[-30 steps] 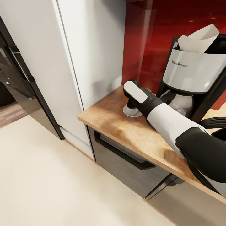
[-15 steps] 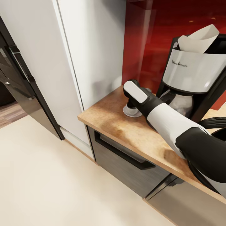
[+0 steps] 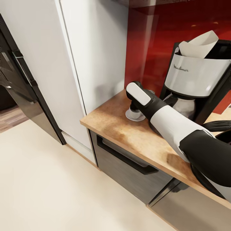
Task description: Set up a coffee station on the kitchen countertop: keep the coffee maker on the countertop, move the bottle of coffee from the kitchen shelf to the counter next to the coffee maker, place a paper coffee filter on top of the coffee maker, put the saucer next to the coffee maker with the coffee cup on the saucer, and place the electric kettle next to the coffee maker.
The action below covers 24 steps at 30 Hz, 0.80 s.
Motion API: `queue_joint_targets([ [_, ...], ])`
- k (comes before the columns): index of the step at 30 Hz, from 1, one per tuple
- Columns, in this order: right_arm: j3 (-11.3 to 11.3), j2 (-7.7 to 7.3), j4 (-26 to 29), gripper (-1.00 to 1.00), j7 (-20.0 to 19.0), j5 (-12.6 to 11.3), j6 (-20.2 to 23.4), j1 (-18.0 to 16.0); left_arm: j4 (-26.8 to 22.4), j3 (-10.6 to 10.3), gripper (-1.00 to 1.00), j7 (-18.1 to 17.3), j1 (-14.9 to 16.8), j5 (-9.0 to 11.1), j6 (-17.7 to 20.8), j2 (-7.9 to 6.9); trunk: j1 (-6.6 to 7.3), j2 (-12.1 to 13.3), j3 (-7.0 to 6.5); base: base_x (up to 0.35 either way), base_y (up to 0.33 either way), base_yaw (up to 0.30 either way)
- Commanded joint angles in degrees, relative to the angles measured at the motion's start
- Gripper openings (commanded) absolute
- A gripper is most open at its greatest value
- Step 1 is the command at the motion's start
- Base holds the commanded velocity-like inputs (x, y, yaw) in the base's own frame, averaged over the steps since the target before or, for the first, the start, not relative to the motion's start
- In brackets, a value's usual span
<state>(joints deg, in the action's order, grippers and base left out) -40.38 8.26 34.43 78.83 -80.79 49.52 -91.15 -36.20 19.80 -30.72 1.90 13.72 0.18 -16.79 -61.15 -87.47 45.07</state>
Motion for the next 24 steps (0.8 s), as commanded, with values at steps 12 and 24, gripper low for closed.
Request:
queue_joint_targets([
  [12, -0.3, -0.06, 0.1, 1.0, 0.5, -0.7, 0.6, -0.1, 0.1, 0.1, 1.0, -0.3, 0.0, 0.3, 0.0, 0.0, 0.0, 0.0, -1.01, 0.0, 0.0, 0.0],
  [24, -0.4, -0.05, 12.1, 1.0, 0.5, -0.7, 0.6, -0.1, 0.1, 0.1, 1.0, -0.3, 0.0, 0.3, 0.0, 0.0, 0.0, 0.0, -2.06, 0.0, 0.0, 0.0],
])
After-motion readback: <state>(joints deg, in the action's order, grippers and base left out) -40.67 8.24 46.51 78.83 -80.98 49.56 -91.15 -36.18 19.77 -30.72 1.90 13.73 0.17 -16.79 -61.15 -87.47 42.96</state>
